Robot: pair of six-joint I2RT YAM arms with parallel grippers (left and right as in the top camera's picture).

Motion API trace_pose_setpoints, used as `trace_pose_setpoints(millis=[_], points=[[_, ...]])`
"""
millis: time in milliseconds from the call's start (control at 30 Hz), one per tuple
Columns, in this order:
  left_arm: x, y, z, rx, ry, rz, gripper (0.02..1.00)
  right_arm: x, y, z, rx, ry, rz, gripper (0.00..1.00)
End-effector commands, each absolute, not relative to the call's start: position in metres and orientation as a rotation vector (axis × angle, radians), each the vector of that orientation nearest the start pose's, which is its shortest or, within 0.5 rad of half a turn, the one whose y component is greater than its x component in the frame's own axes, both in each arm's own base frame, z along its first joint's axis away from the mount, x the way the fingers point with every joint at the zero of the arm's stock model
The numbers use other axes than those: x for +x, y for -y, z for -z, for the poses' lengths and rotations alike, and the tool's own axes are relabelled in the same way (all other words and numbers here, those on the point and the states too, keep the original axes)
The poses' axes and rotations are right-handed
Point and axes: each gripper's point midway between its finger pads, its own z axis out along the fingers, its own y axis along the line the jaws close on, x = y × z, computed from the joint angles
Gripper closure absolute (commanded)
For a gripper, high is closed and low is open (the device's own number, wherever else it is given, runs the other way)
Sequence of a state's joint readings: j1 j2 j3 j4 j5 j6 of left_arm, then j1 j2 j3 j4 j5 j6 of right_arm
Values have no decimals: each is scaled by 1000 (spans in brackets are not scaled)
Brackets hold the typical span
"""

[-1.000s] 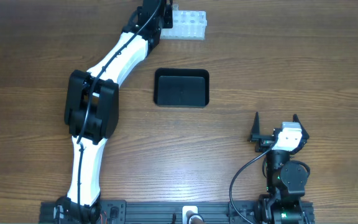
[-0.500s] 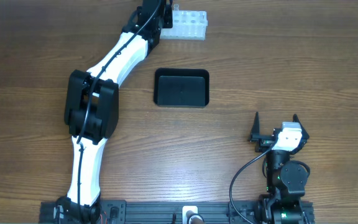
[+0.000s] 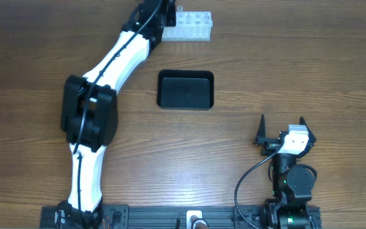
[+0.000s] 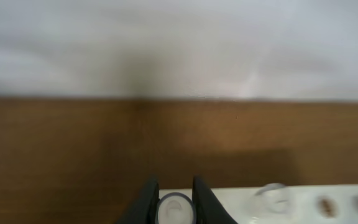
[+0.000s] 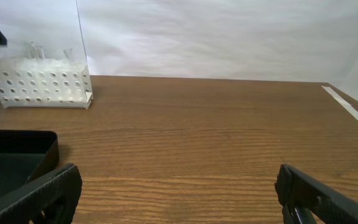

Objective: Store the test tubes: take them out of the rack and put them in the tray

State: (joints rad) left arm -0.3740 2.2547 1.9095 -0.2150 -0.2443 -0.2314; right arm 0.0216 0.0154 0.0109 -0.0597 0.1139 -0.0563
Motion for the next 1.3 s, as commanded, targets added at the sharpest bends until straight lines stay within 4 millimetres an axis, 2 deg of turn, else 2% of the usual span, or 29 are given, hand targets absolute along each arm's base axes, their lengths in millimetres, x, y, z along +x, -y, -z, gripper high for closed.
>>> trace_pose_setpoints(millis=[33, 167, 233, 300, 333, 433, 600, 767, 1000, 1300], points=[[589, 188, -312, 28, -1868, 135, 928, 246, 15, -159, 28, -1636, 119, 7], [559, 179, -379, 16, -1778, 167, 934, 246, 15, -159, 27, -1636, 119, 9], [540, 179, -393, 33, -1792, 179, 932, 246, 15, -159, 27, -1636, 119, 9], [519, 184, -393, 67, -1849, 192, 934, 246, 15, -159, 27, -1636, 119, 9], [510, 187, -387, 82, -1891, 194, 934, 246, 15, -159, 27, -1636, 119, 7], [481, 196, -349, 68, -2078, 208, 928, 246, 15, -159, 27, -1636, 119, 9], [438, 204, -258, -92, -2448, 175, 958, 246, 15, -159, 27, -1636, 119, 7], [431, 221, -197, -97, -2602, 102, 965, 246, 15, -159, 28, -1636, 119, 9], [431, 229, -145, -66, -2715, 36, 958, 246, 15, -159, 27, -1636, 119, 9], [424, 229, -100, -46, -2829, -27, 947, 246, 15, -159, 28, -1636, 119, 9]])
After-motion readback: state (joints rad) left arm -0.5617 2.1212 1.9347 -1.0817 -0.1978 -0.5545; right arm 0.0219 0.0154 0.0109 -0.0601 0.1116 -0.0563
